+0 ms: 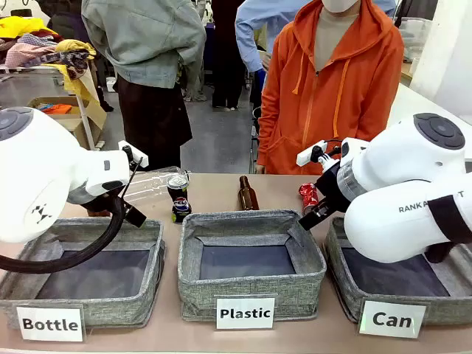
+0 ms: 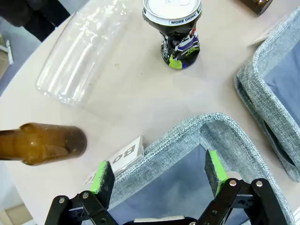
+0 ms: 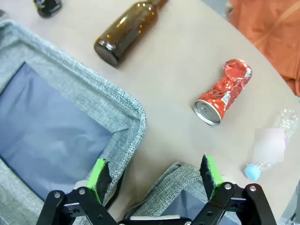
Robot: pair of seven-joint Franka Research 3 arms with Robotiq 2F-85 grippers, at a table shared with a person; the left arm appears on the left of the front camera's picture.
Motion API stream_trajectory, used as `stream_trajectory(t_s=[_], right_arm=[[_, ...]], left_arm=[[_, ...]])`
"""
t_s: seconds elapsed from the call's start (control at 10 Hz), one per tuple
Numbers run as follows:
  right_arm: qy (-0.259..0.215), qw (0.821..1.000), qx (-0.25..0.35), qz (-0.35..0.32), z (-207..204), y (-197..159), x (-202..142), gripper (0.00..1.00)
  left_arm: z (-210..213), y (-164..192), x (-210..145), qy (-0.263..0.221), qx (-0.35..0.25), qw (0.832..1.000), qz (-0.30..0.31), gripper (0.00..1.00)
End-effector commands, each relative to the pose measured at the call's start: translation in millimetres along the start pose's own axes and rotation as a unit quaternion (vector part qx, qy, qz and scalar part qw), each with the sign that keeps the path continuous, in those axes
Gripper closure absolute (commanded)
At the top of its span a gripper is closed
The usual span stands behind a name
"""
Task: Sort the can waste into the basket.
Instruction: Pick up the can waste from the table and place it in the right Fabric basket.
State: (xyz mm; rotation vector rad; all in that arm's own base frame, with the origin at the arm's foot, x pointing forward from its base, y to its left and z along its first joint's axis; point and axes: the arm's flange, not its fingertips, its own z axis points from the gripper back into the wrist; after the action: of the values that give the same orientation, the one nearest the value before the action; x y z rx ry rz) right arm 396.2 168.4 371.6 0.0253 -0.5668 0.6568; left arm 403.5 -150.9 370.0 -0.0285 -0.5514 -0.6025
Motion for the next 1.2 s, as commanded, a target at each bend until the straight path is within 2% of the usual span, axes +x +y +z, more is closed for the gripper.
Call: stream_trajectory(t_s=[0.0,1.1], right_arm=[[0.0,1.0,0.0,0.0,0.0,0.0,0.0,0.0],[0.0,1.0,0.0,0.0,0.0,0.0,0.0,0.0]], left_arm=[[0.0,0.0,0.0,0.0,0.0,1.0,0.0,0.0],[0.0,0.0,0.0,0.0,0.0,1.0,0.0,0.0]])
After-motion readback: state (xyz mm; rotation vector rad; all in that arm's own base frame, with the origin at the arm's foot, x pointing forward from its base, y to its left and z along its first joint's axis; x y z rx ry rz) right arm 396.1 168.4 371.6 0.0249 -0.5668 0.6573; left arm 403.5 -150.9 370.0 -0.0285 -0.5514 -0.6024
